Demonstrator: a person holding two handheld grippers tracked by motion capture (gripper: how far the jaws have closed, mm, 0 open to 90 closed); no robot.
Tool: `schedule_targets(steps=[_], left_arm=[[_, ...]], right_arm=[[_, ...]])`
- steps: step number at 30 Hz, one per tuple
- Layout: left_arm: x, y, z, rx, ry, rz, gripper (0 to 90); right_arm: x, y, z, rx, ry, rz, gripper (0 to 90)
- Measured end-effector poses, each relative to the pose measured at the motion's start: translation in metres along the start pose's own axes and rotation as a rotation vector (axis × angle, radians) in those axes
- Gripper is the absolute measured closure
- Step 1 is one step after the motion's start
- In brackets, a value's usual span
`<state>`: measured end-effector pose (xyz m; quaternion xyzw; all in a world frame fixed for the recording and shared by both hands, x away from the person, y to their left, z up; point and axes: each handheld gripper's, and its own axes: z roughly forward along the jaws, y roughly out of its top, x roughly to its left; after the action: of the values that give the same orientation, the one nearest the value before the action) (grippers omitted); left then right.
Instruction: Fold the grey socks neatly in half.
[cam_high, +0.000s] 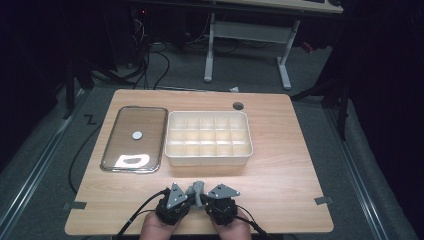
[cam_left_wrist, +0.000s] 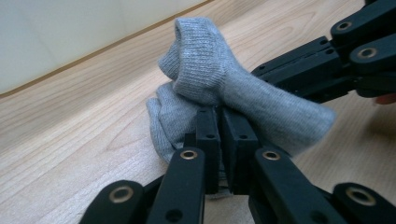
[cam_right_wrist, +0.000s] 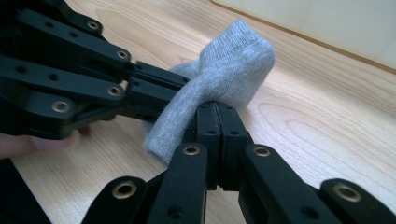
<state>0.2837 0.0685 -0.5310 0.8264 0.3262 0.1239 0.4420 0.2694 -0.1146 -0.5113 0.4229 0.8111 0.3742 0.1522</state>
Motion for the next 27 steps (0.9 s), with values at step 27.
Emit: schedule_targets(steps=[27], left_arm=[[0.018,-0.002,-0.010,0.065,0.023,-0.044,85.3]], right_arm=[[-0.003,0.004,-0.007,-0.005,-0.029,0.000,89.6]])
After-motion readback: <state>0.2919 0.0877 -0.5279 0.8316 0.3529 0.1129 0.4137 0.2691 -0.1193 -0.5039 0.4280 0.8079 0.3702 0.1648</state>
